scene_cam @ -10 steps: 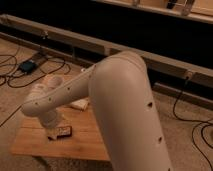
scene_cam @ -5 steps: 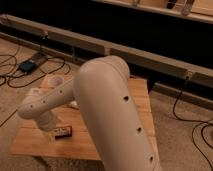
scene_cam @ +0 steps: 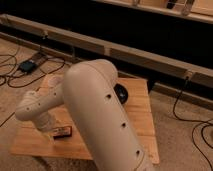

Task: Place the eraser in the ceramic cup

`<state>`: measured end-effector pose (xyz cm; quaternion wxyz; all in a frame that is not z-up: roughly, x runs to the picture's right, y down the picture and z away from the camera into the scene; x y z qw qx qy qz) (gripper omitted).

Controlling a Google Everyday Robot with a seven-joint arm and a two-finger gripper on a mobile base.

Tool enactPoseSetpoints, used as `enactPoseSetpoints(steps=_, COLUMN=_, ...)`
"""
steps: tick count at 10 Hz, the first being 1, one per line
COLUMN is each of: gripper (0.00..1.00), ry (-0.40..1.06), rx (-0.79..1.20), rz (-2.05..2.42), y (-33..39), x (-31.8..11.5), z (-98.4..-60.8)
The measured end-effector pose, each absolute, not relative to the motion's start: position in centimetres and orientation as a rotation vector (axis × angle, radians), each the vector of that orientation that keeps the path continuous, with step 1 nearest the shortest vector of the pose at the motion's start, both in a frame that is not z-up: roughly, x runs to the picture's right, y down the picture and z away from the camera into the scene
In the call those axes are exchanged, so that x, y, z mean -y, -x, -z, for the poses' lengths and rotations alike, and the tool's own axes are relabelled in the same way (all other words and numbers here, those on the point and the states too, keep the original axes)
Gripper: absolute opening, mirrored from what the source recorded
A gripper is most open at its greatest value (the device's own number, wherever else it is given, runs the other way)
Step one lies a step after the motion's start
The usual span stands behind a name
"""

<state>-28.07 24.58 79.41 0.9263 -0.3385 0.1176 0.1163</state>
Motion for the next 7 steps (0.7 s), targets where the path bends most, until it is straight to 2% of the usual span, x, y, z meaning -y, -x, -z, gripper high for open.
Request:
enactPoseSetpoints(steps=3, gripper=0.64, ry=0.665, rx=-0.257, rz=-0.243, y=28.3, x=-24.5, z=-80.6)
enactPoseSetpoints(steps=4, gripper=0.60, ry=0.659, rx=-0.260, rz=-0.247, y=28.3, x=-24.5, z=-80.8)
enactPoseSetpoints(steps=7, gripper=0.31, ry=0.649, rx=-0.271, rz=-0.249, y=28.3, x=-24.6, z=-81.3)
